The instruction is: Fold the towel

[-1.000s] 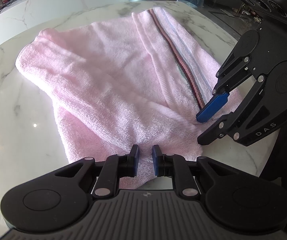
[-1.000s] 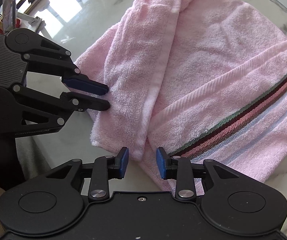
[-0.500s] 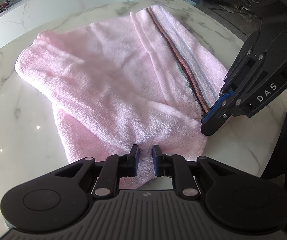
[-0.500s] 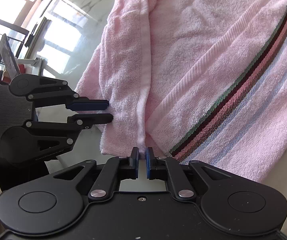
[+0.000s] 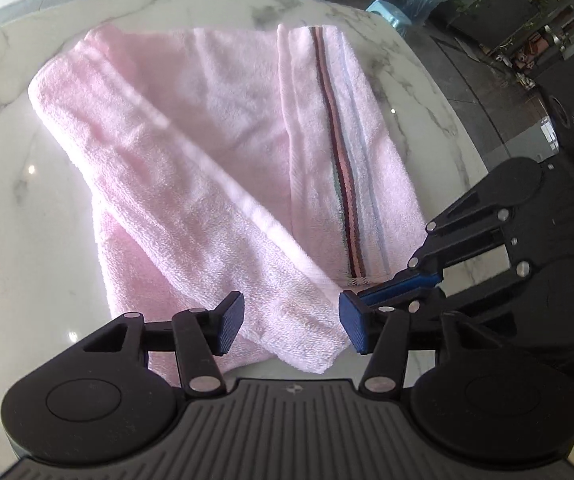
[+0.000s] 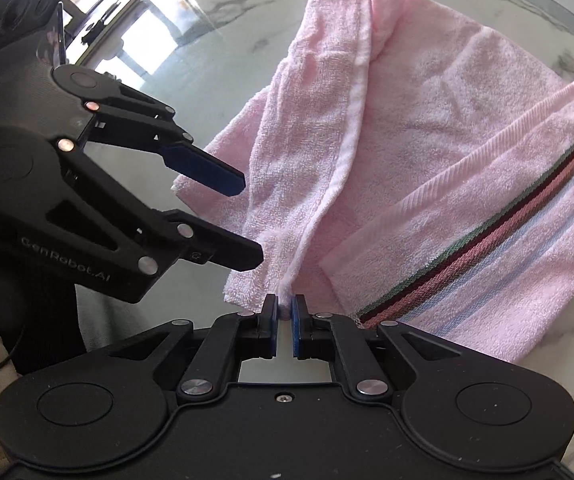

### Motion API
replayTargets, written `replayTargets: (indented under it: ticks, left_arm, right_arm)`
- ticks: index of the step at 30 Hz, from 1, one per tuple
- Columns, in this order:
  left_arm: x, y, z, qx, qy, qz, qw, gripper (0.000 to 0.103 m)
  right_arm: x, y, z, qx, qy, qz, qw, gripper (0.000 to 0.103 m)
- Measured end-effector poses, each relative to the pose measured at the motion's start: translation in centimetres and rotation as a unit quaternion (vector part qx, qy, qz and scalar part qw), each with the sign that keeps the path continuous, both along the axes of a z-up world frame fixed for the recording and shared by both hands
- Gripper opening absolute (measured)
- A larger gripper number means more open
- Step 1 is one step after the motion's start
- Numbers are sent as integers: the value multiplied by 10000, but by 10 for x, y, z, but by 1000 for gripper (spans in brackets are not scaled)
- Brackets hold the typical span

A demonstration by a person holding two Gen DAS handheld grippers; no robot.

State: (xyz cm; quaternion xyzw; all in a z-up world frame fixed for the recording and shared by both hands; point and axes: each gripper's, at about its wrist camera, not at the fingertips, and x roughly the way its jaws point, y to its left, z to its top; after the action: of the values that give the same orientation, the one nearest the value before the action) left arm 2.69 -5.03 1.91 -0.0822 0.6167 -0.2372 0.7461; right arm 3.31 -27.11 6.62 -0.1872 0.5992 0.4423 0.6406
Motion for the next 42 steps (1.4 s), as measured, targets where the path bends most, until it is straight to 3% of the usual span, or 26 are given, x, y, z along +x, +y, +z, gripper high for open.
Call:
replayTargets:
  ticks: [4, 9, 11, 13, 16, 22, 29, 36, 42]
  left_arm:
    - [11, -10, 3, 238, 127, 15, 9996, 43]
    - [19, -19, -3, 273, 335, 100, 9990, 42]
    - [20, -22, -7, 248, 380, 100, 9989, 37]
    - [20, -26, -12, 257, 415, 94, 9988, 20]
    - [20, -32, -17, 377, 390, 30, 9985, 3]
    - [20, -29, -17, 526, 274, 35, 9982, 2]
    - [15, -33, -9, 777, 24, -95, 9969, 2]
    - [13, -26, -18, 1174, -81, 20, 9930, 2]
    - [12, -16, -23, 1294, -113, 162, 9914, 2]
  right_arm:
    - [-9, 4, 7, 68, -59, 146, 9999, 5]
    - [-14, 9, 12, 96, -125, 262, 9995, 5]
    - [-15, 11, 12, 115, -115, 289, 9994, 5]
    - [-16, 12, 13, 125, -112, 320, 9993, 5]
    - [-17, 12, 13, 107, -103, 340, 9993, 5]
    - [-10, 5, 13, -230, -108, 362, 9990, 11]
    - [26, -2, 4, -804, -344, -605, 9943, 12]
    - [53, -4, -19, -990, -85, -1979, 9752, 18]
    - [57, 12, -28, -1127, -169, -2466, 9624, 23]
